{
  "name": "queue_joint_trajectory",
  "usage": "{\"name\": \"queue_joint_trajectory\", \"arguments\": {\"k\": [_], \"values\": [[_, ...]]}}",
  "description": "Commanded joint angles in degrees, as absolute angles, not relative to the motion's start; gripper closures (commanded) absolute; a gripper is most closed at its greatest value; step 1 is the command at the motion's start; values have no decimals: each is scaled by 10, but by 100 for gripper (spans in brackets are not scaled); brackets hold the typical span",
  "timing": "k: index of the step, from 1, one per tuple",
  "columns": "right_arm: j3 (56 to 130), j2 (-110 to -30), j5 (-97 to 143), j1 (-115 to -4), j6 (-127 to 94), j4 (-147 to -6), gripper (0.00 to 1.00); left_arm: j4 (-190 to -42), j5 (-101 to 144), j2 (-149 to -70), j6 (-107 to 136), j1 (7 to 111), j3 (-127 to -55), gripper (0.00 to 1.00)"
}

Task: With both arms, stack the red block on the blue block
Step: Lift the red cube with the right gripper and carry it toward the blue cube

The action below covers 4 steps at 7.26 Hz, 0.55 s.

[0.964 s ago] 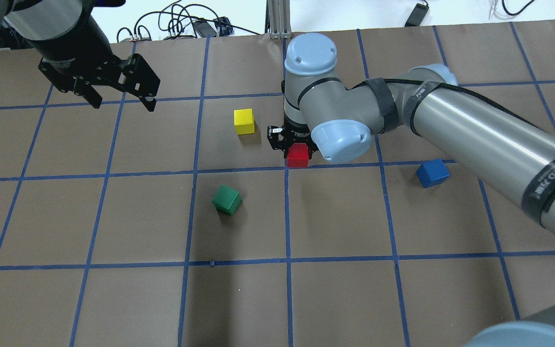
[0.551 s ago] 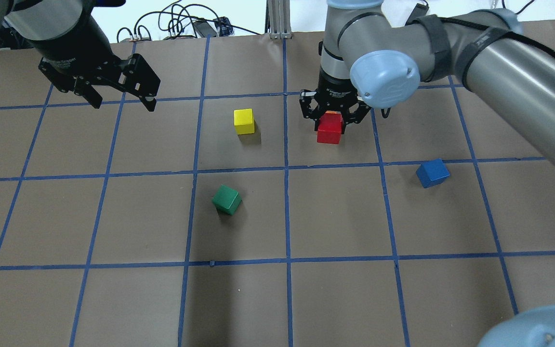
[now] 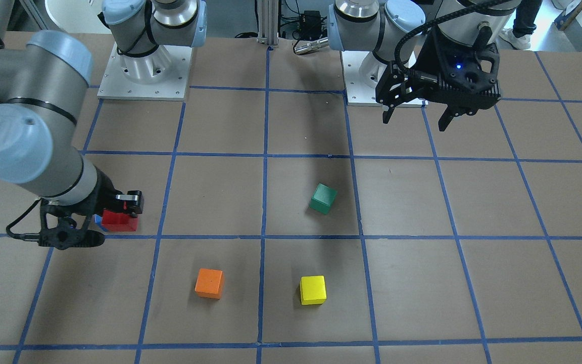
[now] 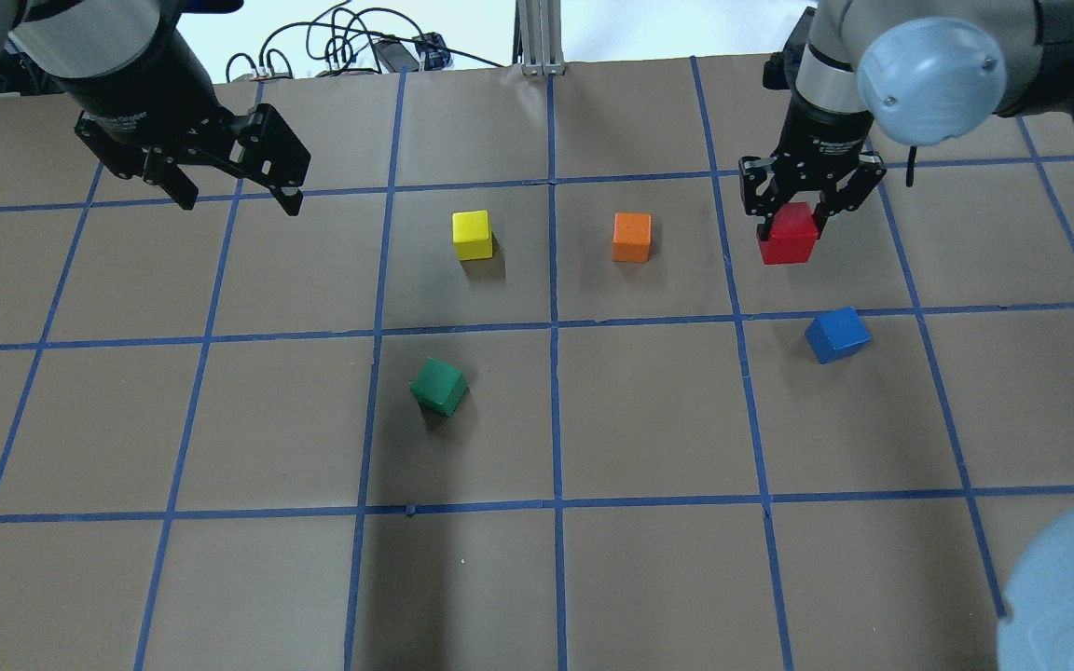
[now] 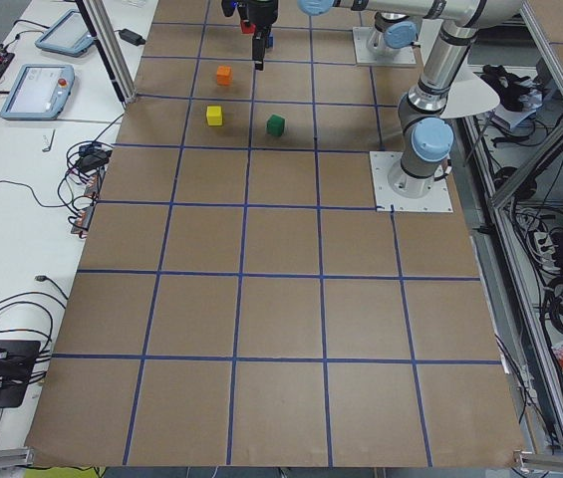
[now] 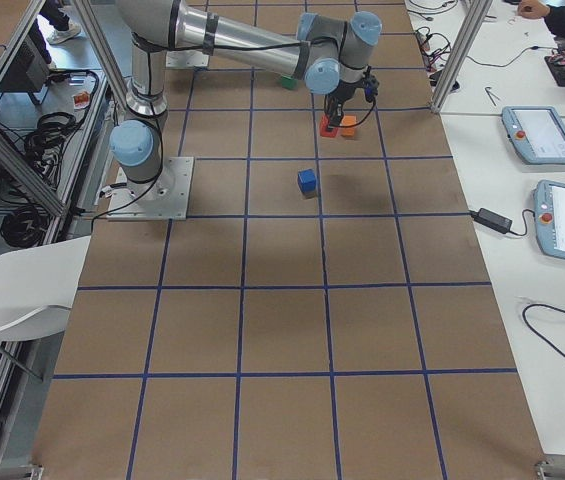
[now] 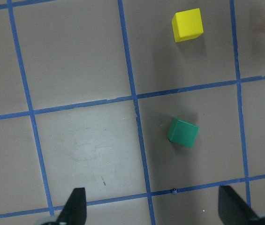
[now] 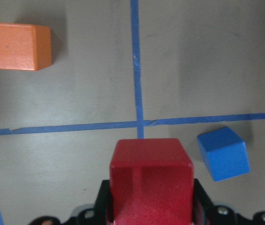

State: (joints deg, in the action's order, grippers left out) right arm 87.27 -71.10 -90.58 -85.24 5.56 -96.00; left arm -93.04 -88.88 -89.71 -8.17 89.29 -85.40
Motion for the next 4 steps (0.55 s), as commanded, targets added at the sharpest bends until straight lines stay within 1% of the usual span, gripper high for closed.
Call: {"name": "queue_joint_trajectory", "arguments": {"k": [1, 4], "values": [[905, -713, -903, -776, 167, -968, 100, -931, -889, -897, -82, 893, -854, 0], [947, -729, -903, -767, 210, -988, 100, -931, -889, -896, -82, 893, -854, 0]]}}
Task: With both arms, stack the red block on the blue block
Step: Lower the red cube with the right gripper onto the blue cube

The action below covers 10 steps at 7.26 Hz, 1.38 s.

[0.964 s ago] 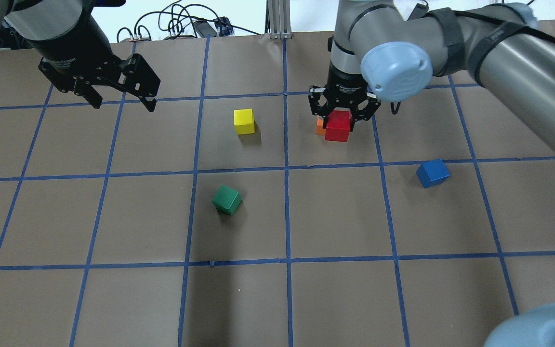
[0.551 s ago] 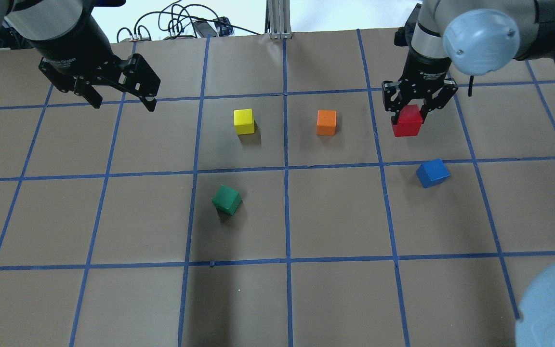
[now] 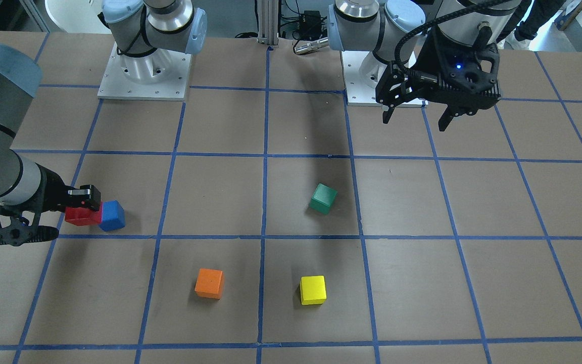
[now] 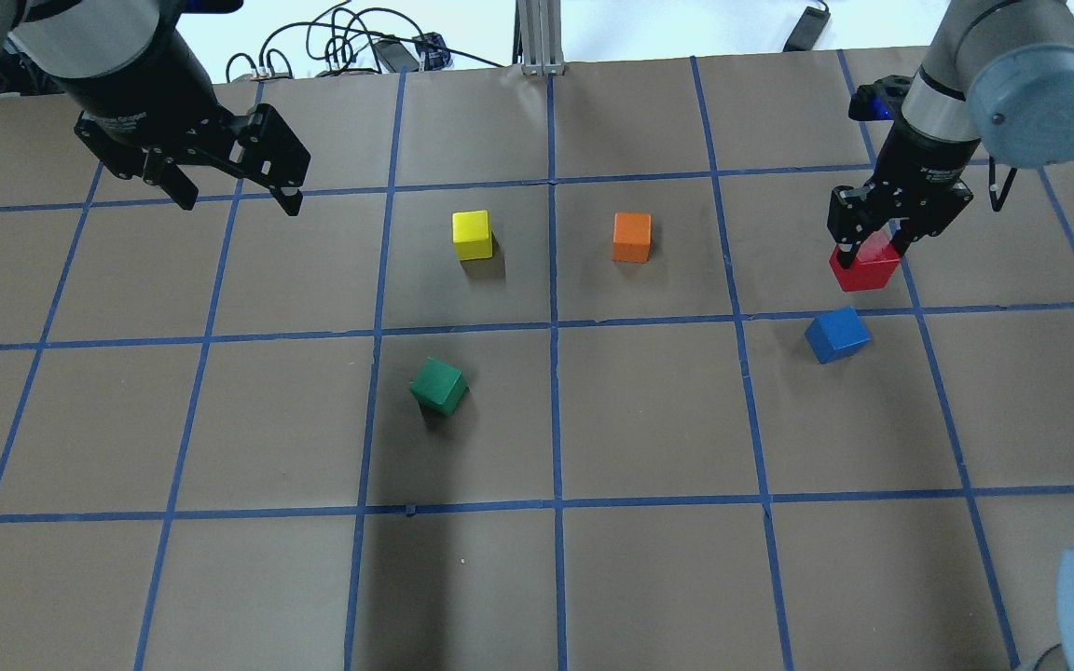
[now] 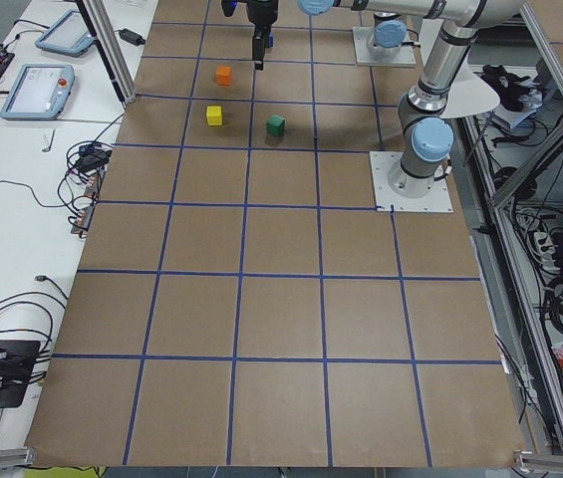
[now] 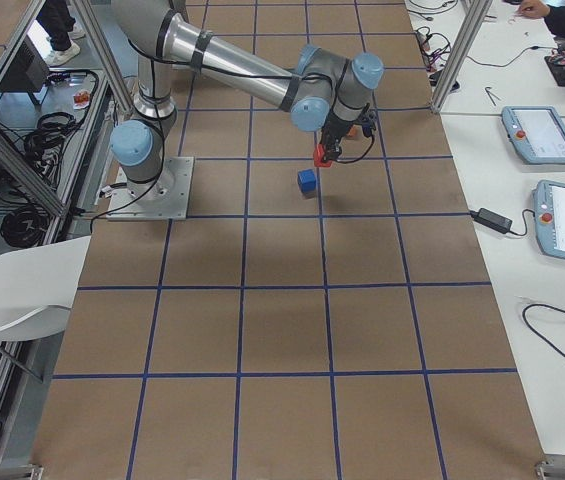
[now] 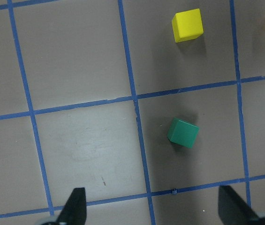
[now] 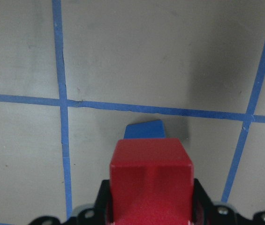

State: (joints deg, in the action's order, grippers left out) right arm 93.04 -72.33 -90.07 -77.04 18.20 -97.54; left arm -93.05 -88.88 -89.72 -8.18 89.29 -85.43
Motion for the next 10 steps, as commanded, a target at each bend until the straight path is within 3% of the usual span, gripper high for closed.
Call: {"name": "queue_joint_trajectory", "arguments": {"k": [1, 5, 10], "values": [[959, -735, -903, -767, 216, -997, 100, -931, -889, -897, -82, 893, -854, 0], [1055, -761, -905, -765, 258, -1149, 100, -930, -889, -897, -82, 893, -854, 0], [1095, -783, -903, -765, 257, -1148, 100, -930, -889, -897, -82, 893, -853, 0]]}}
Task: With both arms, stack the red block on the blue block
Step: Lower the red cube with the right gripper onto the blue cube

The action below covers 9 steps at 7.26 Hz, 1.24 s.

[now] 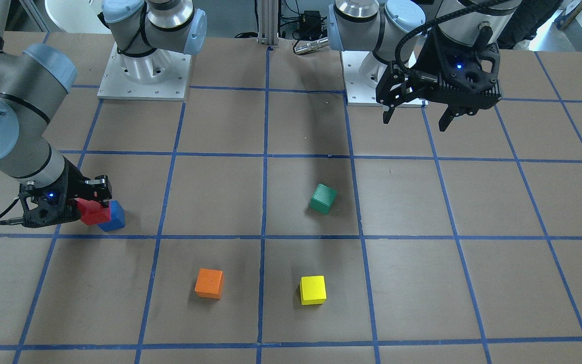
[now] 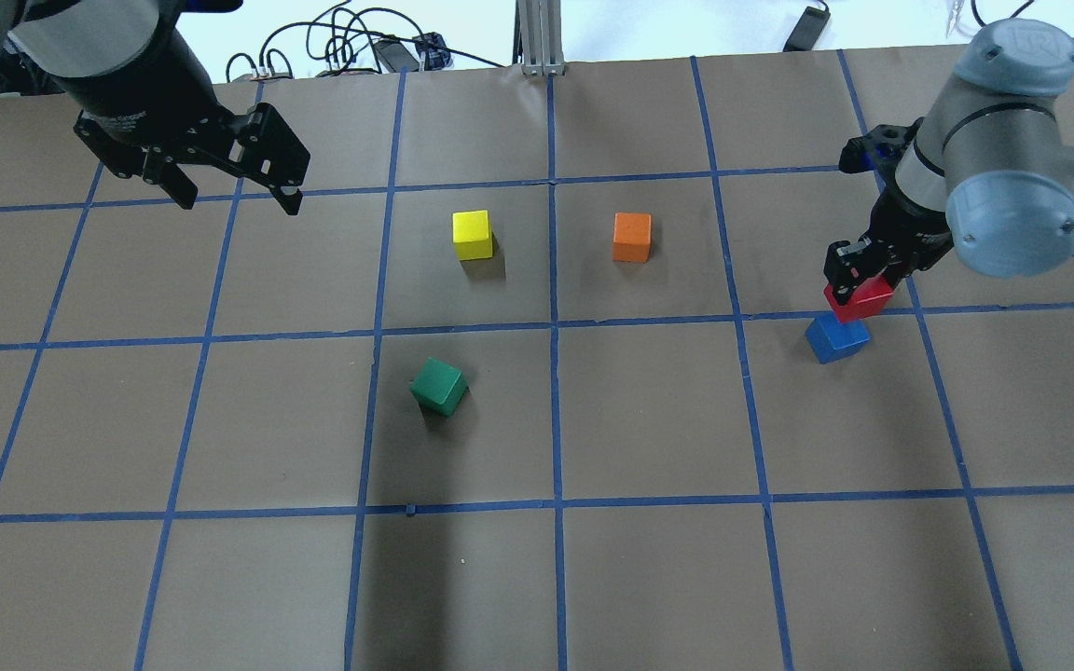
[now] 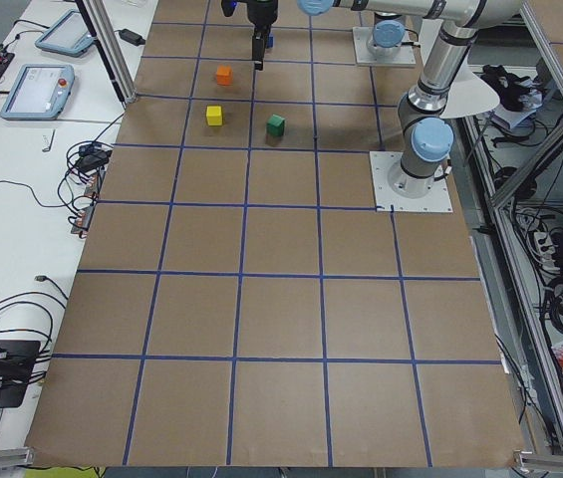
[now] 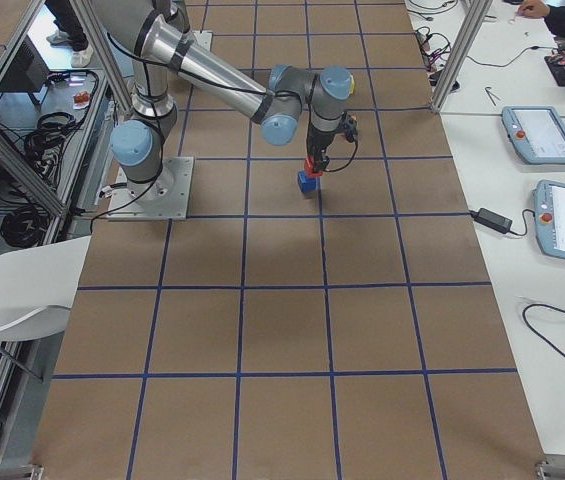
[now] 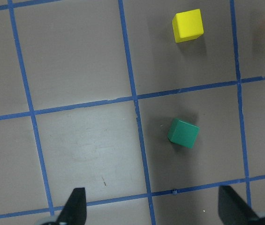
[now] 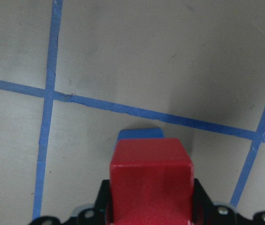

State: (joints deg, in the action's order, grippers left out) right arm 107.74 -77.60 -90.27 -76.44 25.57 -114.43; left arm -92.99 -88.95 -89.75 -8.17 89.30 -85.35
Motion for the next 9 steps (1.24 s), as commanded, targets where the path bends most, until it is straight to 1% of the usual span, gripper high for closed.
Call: {"name": "queue_joint_trajectory", "arguments": {"k": [1, 6, 7, 8, 9], "values": [[1096, -783, -907, -765, 257, -1149, 100, -930, -889, -897, -82, 893, -853, 0], [1097, -780, -901, -758, 254, -1152, 100, -930, -889, -897, -82, 893, -853, 0], [1097, -780, -897, -758, 251, -1152, 92, -930, -889, -898, -82, 893, -853, 0], [1097, -779, -897, -758, 254, -1155, 91, -930, -889, -897, -82, 893, -853, 0], [1097, -778, -897, -758, 255, -1156, 88, -930, -889, -897, -82, 893, -853, 0]]}}
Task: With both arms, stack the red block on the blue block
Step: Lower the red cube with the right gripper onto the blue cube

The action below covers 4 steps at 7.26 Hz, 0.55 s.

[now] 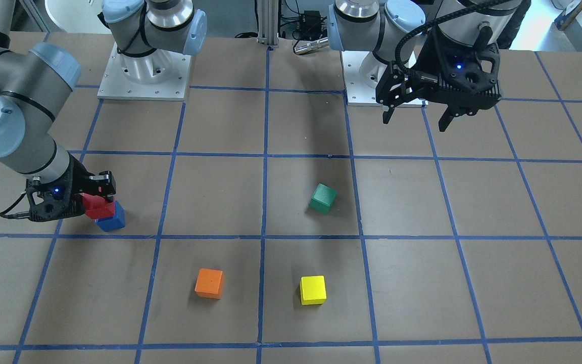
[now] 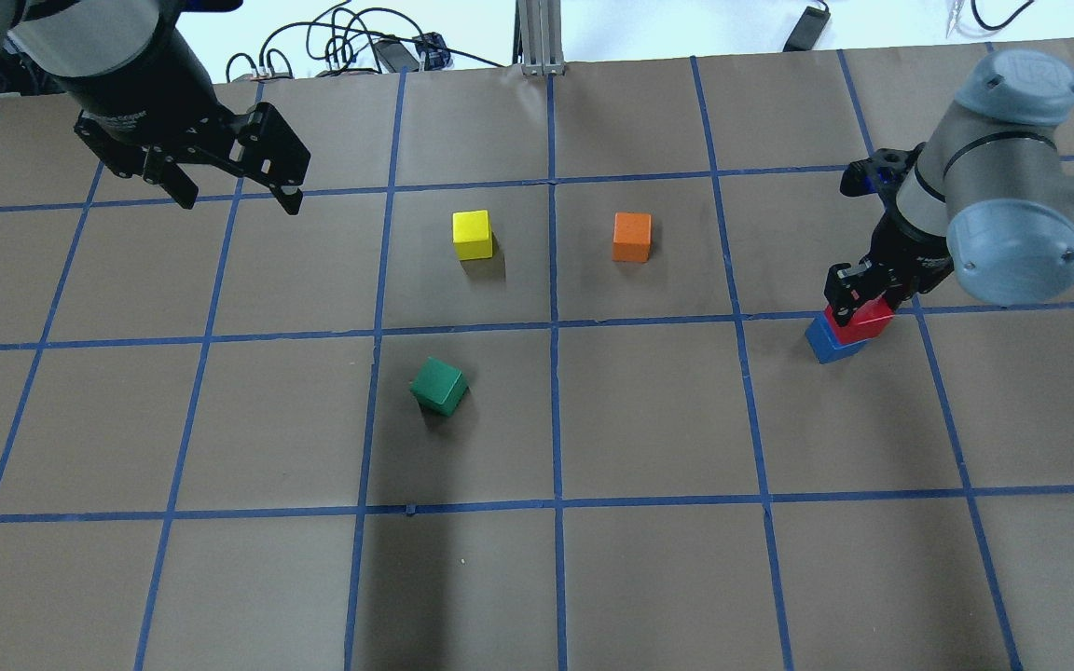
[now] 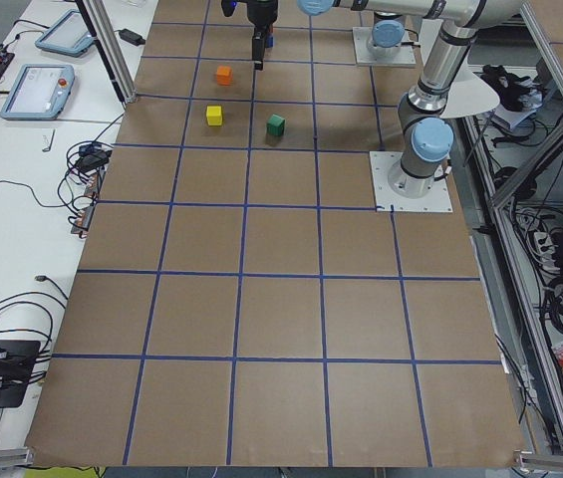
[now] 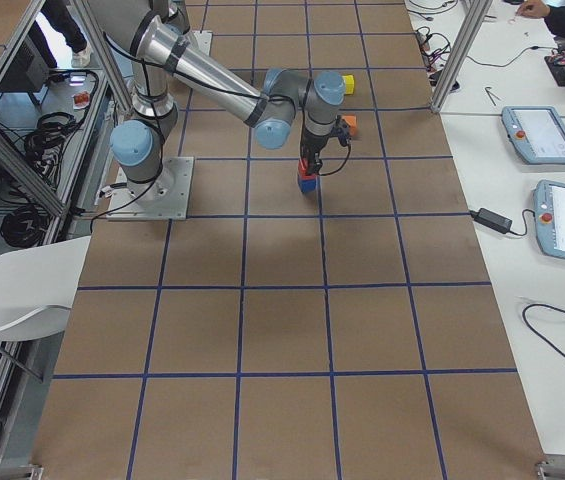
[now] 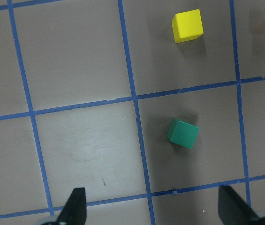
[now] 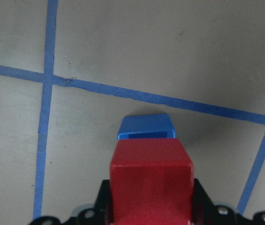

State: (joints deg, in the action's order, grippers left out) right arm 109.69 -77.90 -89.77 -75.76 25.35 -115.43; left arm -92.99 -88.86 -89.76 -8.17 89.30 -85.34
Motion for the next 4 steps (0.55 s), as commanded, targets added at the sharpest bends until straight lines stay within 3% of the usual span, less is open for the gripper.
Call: {"name": "queue_joint_trajectory", "arguments": {"k": [1, 4], "values": [[1097, -778, -898, -758, 254, -1156, 86, -930, -889, -897, -82, 893, -853, 0], [1097, -775, -898, -758, 253, -1156, 78, -930, -889, -898, -82, 893, -853, 0]]}}
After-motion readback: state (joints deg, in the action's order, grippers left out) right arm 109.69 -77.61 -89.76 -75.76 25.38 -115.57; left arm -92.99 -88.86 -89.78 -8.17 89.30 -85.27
